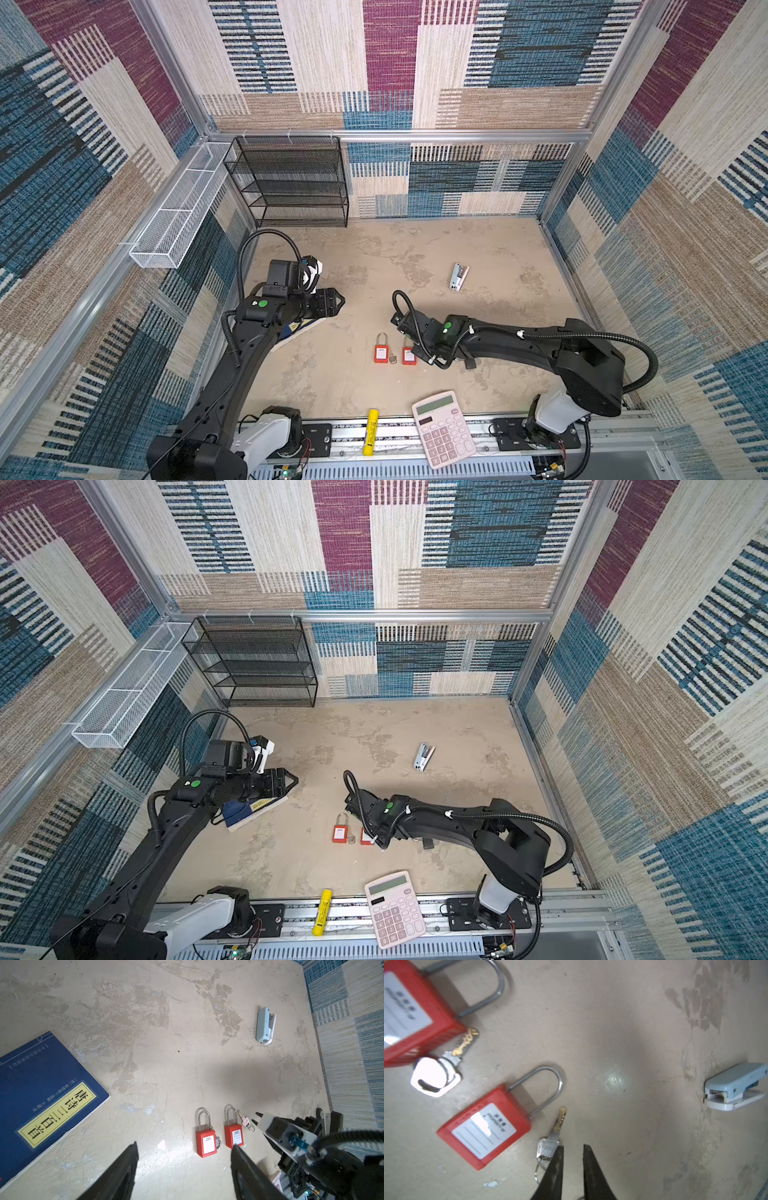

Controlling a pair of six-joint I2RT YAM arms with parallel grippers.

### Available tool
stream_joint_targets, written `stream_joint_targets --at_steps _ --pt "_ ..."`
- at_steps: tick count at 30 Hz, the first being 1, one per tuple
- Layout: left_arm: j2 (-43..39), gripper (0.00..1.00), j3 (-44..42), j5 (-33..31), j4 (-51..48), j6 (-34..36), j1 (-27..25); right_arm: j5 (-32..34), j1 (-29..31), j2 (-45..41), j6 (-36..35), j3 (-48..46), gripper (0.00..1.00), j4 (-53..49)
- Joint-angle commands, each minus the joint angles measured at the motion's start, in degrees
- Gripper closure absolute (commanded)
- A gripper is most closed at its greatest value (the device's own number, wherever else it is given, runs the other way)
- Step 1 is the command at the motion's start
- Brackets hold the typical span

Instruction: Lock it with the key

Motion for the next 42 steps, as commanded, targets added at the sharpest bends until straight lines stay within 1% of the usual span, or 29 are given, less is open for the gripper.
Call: stream_joint_targets --at_steps 1,3,5,17,21,28,31,37,40,42 --pt "0.7 0.28 0.6 -0.4 -0.5 1.0 -0.3 -1.2 -1.7 2.5 4.4 1.2 0.81 -3.6" --pt "0.7 0.28 0.9 -0.3 -0.5 0.9 -0.5 0.2 -1.8 4.6 5.5 2.0 0.82 -5.1" --pt "0.8 0.28 1.0 -0.3 -0.5 1.0 -0.7 0.1 -1.8 5.4 5.7 1.7 0.82 -4.8" --pt "0.6 0.28 1.2 -0.9 -0.8 1.3 -1.0 -7.3 -1.8 5.8 4.0 1.3 0.81 -4.2" --pt "0.7 0.28 0.9 -0.8 -0.8 1.3 -1.1 -7.8 -1.7 5.6 3.5 1.4 0.8 -4.1" --pt "0.7 0.28 0.8 -0.9 -0.7 1.3 -1.2 -10.9 -1.7 4.4 2.2 0.8 0.79 -3.2" --pt "0.7 0.28 0.8 -1.0 -0.8 1.4 -1.3 -10.8 -1.8 4.2 2.2 0.9 0.79 -3.1" --pt "0.7 0.28 1.3 -1.0 -1.0 2.0 -1.9 -4.6 -2.9 2.8 4.8 1.8 0.79 -4.4" --pt "0.8 0.28 1.8 -1.0 -1.0 3.3 -3.6 -0.2 -4.5 0.4 6.6 2.0 0.78 -5.0" --pt "1.1 0.28 2.1 -1.4 -1.0 4.0 -5.0 1.5 -5.8 -1.6 7.9 2.0 0.76 -5.6"
